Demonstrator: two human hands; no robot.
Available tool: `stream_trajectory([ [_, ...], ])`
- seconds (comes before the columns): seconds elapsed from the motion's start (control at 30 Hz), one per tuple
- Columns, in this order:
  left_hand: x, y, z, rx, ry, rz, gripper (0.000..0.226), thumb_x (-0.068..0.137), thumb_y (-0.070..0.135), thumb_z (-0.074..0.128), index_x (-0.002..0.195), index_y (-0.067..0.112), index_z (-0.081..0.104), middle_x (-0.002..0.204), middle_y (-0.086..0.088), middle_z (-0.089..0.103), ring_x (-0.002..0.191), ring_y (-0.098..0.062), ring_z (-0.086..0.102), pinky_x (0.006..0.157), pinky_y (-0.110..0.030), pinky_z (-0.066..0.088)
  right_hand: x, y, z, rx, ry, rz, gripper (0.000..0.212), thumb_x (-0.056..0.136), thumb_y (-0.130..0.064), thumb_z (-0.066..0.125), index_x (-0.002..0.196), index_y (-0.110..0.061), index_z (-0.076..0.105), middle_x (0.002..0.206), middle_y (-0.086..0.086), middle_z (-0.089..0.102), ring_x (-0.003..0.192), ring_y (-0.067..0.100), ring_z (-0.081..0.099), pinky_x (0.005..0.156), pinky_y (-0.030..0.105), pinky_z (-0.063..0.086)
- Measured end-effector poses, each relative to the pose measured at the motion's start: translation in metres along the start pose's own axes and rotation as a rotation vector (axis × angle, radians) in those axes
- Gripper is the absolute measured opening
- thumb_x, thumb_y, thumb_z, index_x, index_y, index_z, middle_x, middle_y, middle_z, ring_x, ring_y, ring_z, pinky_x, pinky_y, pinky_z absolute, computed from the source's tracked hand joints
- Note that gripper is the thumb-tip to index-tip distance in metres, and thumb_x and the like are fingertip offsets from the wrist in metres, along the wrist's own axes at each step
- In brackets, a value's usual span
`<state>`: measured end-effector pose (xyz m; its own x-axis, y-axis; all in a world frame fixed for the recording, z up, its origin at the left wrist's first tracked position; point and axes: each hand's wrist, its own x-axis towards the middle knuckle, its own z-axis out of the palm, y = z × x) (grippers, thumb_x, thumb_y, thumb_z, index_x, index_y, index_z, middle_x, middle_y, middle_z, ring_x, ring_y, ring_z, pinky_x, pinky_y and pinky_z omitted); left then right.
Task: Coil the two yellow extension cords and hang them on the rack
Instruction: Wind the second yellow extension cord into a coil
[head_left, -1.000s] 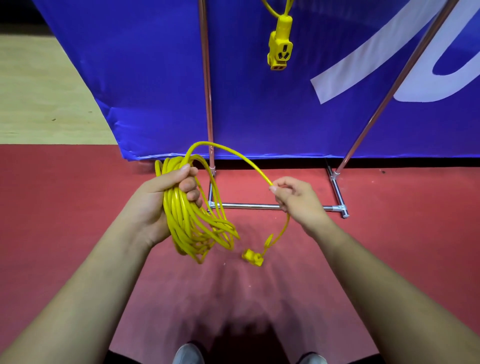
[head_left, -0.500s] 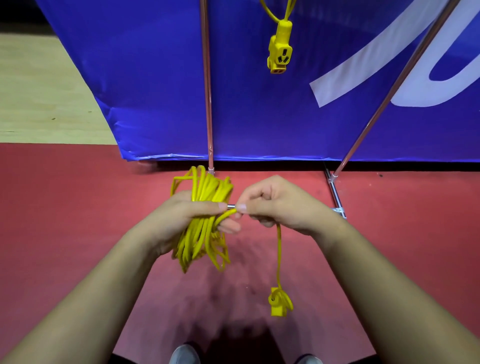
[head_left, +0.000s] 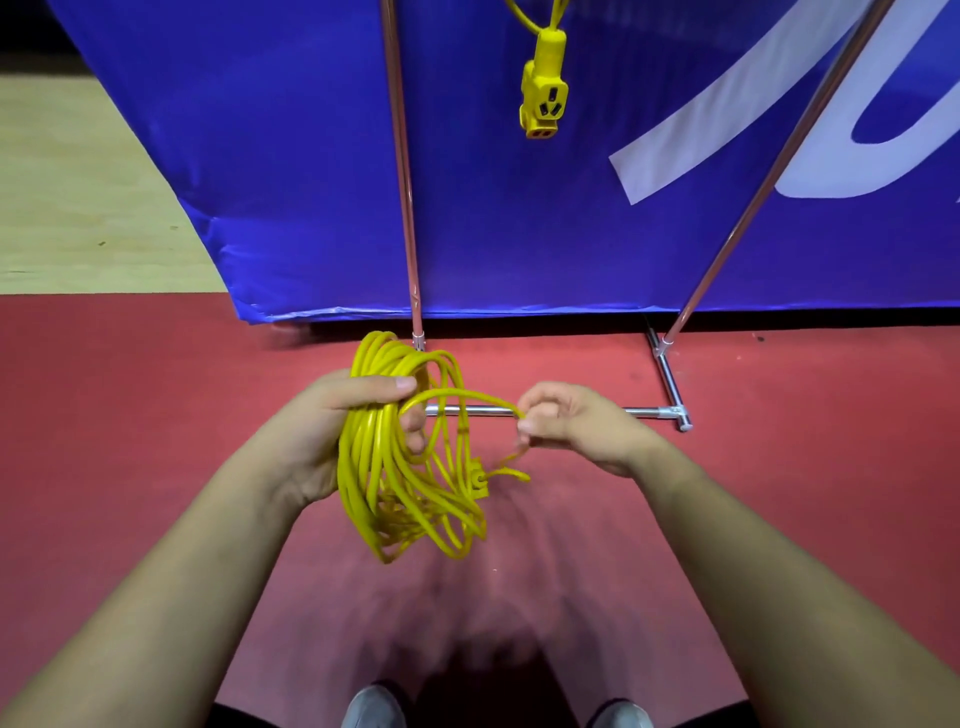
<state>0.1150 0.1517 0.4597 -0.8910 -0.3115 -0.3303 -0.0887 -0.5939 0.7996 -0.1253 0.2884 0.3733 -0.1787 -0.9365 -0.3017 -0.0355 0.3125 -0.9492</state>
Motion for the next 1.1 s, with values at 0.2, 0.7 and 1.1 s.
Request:
stream_trajectory([
  [0.2,-0.006,0.001,-0.013,0.067,0.104,-0.049,0.073,0.045,0.023,0.091,0.107,-0.005,0.065,0.111,-0.035,0.063,0.097,-0.043,0.067,0.088,-0.054,0.051,-0.010,-0.054,0.014,0.137,0.161,-0.206,0.011,0.092,-0.002,0.059,0.087,-0.010,0.065,0.062,0.006,0.050,0.052,0.009,0.040,0.053,0.023,0.031],
  [0.7,-0.001,-0.003,0.004,-0.080,-0.051,0.032,0.029,0.063,0.018,0.084,0.072,0.014,0.057,0.058,0.000,0.045,0.049,-0.014,0.044,0.056,-0.027,0.041,-0.020,-0.035,0.022,-0.499,-0.327,0.145,0.019,0.092,-0.024,0.065,0.077,-0.012,0.065,0.076,0.005,0.066,0.068,0.009,0.054,0.072,0.028,0.040],
  [1.1,-0.007,0.004,-0.015,0.056,0.175,-0.057,0.054,0.046,0.030,0.090,0.086,0.000,0.070,0.076,-0.020,0.072,0.049,-0.022,0.061,0.048,-0.027,0.053,-0.006,-0.043,0.027,-0.286,0.151,-0.158,0.020,0.092,-0.014,0.064,0.109,-0.013,0.075,0.088,-0.010,0.074,0.079,-0.007,0.060,0.075,0.013,0.043],
])
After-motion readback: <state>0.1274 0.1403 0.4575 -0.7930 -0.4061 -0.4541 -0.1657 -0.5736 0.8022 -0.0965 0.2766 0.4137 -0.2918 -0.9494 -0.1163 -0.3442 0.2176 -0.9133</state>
